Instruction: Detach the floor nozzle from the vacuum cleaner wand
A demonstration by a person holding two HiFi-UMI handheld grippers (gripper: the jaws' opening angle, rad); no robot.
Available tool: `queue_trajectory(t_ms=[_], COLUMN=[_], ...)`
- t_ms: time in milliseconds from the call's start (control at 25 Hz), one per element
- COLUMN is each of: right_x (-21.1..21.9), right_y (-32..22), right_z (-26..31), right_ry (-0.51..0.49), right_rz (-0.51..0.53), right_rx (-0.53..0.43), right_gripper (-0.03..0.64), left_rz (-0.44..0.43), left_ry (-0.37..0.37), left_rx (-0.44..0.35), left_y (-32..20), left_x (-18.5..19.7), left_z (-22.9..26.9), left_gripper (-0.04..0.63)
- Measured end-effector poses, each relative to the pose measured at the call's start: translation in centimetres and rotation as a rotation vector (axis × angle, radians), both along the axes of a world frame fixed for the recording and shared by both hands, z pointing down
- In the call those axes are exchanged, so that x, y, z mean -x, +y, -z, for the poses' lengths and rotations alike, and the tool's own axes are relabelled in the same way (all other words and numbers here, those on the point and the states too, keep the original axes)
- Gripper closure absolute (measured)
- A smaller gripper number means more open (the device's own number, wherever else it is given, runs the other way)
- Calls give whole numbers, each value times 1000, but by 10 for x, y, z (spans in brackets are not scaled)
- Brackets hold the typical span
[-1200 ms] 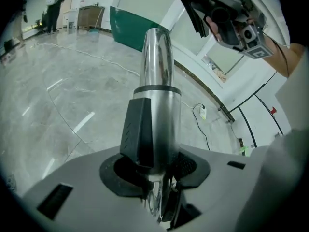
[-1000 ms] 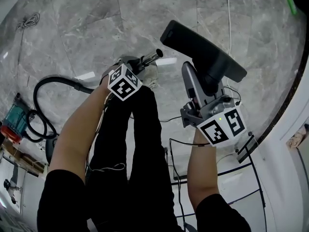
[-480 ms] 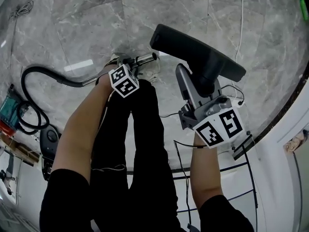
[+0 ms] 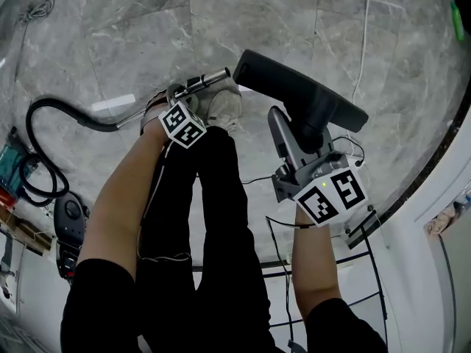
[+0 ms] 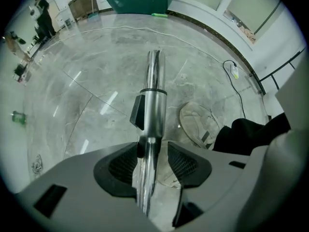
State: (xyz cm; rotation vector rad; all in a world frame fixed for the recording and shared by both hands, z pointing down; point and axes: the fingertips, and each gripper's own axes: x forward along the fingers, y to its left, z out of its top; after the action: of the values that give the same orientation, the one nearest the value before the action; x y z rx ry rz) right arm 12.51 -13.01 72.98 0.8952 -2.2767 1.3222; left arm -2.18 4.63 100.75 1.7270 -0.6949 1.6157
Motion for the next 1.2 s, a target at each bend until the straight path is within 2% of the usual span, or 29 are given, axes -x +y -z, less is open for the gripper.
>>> queue_trajectory(t_ms=[200, 400, 480, 520, 560, 600, 680, 760, 840, 920, 1080, 1200], right_x=[5, 14, 16, 16, 16, 15, 14, 16, 19, 22, 30, 39], right_y=[3, 15, 16, 15, 13, 10, 6, 1, -4, -10, -26, -44], right_z=[-2, -4, -3, -2, -1, 1, 6, 14, 28, 50, 114, 179], right_ry=[-4, 13, 24, 29, 33, 38, 46, 54, 62, 69, 81, 90], right_rz=[0, 17, 16, 11, 3, -8, -37, -60, -71, -83, -108, -129], right_rx=[12, 30, 25, 20, 14, 6, -10, -29, -52, -77, -151, -209], right_gripper=[469, 469, 469, 469, 469, 469, 469, 469, 469, 469, 469, 469], left_rz=[36, 91, 124, 153, 191, 235, 344, 470, 589, 666, 647, 649], left_ry=[-6, -40, -23, -3, 27, 76, 208, 319, 387, 420, 413, 441], left_rx=[40, 26, 86, 123, 144, 143, 86, -18, -143, -267, -494, -597], left_y=[11, 24, 36, 41, 41, 37, 14, -20, -57, -87, -137, -168], left_x=[15, 36, 38, 37, 34, 30, 20, 20, 28, 39, 52, 53], left_z=[1, 7, 11, 13, 16, 20, 37, 69, 112, 166, 293, 396], left_gripper=[413, 414, 417, 456, 563, 584, 584, 586, 586, 586, 586, 586])
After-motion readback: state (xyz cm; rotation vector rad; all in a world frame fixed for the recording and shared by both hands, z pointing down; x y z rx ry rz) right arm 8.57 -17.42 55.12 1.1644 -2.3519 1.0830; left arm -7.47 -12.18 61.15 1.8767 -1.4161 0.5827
